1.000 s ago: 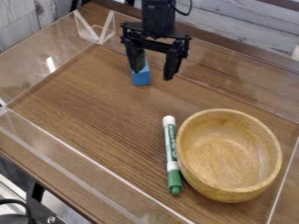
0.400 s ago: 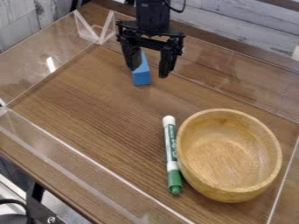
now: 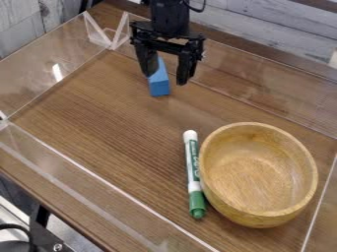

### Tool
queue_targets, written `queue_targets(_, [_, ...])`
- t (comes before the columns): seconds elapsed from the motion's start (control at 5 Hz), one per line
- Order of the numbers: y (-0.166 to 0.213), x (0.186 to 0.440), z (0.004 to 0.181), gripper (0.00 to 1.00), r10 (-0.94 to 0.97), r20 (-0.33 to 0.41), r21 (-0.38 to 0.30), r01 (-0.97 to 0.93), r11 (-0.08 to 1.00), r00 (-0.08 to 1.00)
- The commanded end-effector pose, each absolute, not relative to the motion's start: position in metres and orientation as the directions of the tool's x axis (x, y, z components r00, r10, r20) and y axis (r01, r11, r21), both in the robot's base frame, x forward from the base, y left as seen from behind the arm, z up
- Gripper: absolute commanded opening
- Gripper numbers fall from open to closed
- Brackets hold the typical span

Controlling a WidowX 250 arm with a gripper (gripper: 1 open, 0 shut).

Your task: Put the blue block in the brown bowl

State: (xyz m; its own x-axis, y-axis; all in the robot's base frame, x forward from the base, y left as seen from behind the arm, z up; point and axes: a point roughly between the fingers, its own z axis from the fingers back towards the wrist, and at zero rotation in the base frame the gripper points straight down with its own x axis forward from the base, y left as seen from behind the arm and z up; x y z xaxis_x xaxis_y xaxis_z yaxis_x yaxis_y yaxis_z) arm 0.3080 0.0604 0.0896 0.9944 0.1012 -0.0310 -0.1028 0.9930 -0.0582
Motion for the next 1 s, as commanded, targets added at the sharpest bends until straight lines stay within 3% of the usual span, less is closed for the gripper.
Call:
queue_targets(0.0, [0.067, 0.314, 0.105, 1.0, 0.096, 0.041, -0.053, -0.094, 0.994, 0.995])
queue_targets(0.8, [0.079, 0.323, 0.097, 1.0, 0.097, 0.084, -0.046, -0.094, 0.995, 0.992])
